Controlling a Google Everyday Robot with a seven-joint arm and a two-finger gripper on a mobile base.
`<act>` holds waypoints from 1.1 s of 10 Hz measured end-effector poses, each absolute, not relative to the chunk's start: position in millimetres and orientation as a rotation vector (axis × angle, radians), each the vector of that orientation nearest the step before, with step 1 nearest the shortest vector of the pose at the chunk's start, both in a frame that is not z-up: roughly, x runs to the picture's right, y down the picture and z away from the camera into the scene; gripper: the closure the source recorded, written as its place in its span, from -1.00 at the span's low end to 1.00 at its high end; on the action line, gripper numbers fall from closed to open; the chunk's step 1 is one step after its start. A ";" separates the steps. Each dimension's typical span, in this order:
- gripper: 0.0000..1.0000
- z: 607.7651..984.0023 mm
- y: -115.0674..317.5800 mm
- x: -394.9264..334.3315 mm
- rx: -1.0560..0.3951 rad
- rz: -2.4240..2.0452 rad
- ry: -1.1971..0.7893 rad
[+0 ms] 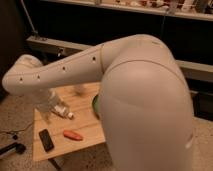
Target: Move the arm in a circular motion
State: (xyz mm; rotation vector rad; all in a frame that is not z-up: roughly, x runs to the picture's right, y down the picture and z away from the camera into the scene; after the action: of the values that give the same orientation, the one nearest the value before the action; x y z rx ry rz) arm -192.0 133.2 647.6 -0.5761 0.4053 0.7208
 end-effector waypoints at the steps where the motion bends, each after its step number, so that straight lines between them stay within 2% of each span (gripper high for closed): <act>1: -0.30 646.7 145.9 -173.4 -0.591 0.718 0.445; 3: -0.30 654.5 164.0 -111.7 -0.585 0.763 0.573; 5: -0.30 667.8 158.5 -52.2 -0.536 0.872 0.685; 8: -0.30 693.0 105.1 10.3 -0.386 1.063 0.766; 9: -0.30 704.7 64.8 19.4 -0.307 1.141 0.756; 11: -0.30 716.1 14.9 13.8 -0.229 1.211 0.717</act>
State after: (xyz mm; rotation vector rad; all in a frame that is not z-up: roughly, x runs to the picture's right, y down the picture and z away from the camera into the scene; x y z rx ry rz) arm 13.8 14.9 716.1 -0.2295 0.7169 1.2107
